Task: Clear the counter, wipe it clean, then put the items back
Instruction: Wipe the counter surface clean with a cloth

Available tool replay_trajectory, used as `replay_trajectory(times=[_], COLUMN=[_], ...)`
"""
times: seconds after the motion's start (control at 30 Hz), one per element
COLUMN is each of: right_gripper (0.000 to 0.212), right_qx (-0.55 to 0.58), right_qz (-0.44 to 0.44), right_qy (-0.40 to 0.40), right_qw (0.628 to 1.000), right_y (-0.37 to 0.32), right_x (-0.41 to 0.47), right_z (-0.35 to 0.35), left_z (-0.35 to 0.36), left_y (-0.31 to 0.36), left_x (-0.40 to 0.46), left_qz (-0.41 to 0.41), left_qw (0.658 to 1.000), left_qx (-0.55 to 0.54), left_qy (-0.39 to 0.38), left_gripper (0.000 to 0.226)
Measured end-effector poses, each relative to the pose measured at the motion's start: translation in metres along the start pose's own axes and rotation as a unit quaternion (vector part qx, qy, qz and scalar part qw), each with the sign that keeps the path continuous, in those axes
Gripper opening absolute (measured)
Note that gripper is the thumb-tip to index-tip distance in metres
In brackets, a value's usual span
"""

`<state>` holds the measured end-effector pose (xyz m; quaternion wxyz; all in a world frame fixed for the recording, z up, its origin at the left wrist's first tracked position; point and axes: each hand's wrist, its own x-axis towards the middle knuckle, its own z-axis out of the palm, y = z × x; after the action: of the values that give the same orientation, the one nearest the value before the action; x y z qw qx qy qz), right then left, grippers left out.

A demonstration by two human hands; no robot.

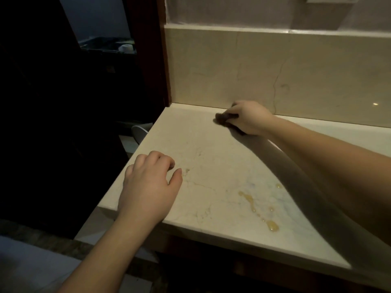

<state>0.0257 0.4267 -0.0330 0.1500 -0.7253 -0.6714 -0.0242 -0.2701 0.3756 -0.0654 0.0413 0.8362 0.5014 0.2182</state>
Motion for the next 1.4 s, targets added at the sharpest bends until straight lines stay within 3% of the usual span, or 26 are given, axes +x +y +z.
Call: replay_trajectory(times=[0.17, 0.47, 0.63, 0.73, 0.97, 1.17, 1.23, 1.4], right_gripper=[0.018, 0.023, 0.023, 0.023, 0.022, 0.025, 0.024, 0.020], right_qx=[0.064, -0.003, 0.083, 0.075, 0.042, 0.087, 0.056, 0.013], right_qz=[-0.122, -0.028, -0.173, -0.231, -0.118, -0.265, -0.243, -0.066], right_qy=[-0.076, -0.044, -0.117, -0.159, -0.083, -0.177, -0.187, -0.102], right_qw=[0.988, 0.999, 0.974, 0.957, 0.989, 0.944, 0.950, 0.993], right_y=[-0.009, 0.013, -0.020, -0.020, -0.013, -0.045, -0.039, 0.012], right_x=[-0.079, 0.011, -0.063, -0.088, -0.015, -0.100, -0.096, -0.087], right_z=[-0.020, -0.006, -0.023, -0.032, -0.015, -0.030, -0.037, -0.046], left_z=[0.000, -0.001, 0.000, 0.001, 0.003, 0.004, 0.003, -0.001], left_y=[0.003, 0.006, 0.004, 0.005, 0.006, 0.009, 0.010, 0.011], left_x=[-0.001, 0.000, 0.001, 0.001, 0.005, 0.002, 0.002, 0.000], left_qz=[-0.003, -0.007, -0.005, -0.004, -0.004, -0.016, -0.018, -0.013], left_qw=[1.000, 1.000, 1.000, 1.000, 0.999, 0.999, 0.999, 0.999], left_qx=[-0.003, 0.015, 0.018, 0.025, 0.038, 0.047, 0.050, 0.045], left_qy=[0.008, 0.011, 0.016, 0.015, 0.010, 0.012, 0.007, -0.010], left_gripper=[0.024, 0.023, 0.022, 0.024, 0.034, 0.035, 0.037, 0.037])
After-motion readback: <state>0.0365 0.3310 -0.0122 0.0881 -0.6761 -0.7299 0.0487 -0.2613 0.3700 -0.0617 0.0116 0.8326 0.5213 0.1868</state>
